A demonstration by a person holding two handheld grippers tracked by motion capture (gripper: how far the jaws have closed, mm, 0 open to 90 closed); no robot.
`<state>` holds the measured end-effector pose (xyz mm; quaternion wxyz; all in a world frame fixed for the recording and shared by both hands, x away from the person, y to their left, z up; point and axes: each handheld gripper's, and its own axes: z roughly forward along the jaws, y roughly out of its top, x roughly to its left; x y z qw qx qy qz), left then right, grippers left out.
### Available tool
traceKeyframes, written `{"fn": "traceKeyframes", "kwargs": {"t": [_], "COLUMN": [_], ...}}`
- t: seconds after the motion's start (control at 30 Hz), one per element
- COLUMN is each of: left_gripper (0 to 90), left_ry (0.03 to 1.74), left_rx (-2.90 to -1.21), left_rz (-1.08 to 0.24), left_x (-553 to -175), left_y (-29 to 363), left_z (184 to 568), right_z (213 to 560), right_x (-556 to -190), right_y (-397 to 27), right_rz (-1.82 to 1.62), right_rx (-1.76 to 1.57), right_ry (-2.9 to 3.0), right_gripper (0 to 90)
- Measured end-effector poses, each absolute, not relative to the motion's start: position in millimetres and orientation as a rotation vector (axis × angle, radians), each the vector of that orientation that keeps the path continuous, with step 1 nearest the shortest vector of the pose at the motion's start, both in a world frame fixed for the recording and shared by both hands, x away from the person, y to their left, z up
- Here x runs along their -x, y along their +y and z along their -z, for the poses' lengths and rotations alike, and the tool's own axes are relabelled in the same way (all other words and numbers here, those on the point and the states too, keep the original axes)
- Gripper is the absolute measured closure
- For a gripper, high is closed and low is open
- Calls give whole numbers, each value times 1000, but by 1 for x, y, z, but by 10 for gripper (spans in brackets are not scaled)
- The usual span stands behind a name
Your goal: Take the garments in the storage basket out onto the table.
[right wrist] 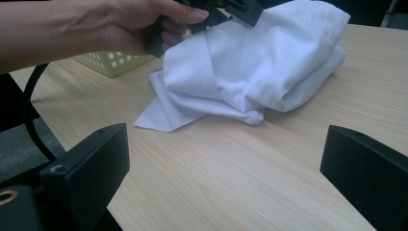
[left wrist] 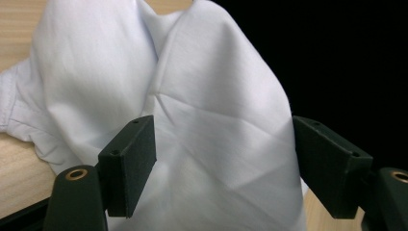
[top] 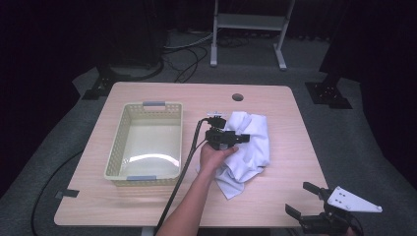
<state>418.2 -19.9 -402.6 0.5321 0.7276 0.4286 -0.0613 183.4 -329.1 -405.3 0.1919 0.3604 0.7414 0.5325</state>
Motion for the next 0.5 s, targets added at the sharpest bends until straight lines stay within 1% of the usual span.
{"fn": "traceKeyframes", "kwargs": {"t": [0.07, 0.1, 0.5], "left_gripper": [251, 232, 203], "left_ry": [1019, 1019, 1001], "left_rx": [-1730, -1731, -1745], "left_rz": [143, 137, 87], "left_x": [-418, -417, -408], "left_y": [-18, -18, -12], "left_z": [400, 399, 384], "right_z": [405, 405, 405], "right_x": [-183, -183, -183], "right_y": [-329, -329, -327], "right_rz": [-1495, -1494, -1500], "right_rx": [-1012, -1013, -1014], "right_ry": [2081, 2081, 2078], "right_gripper": [30, 30, 30]}}
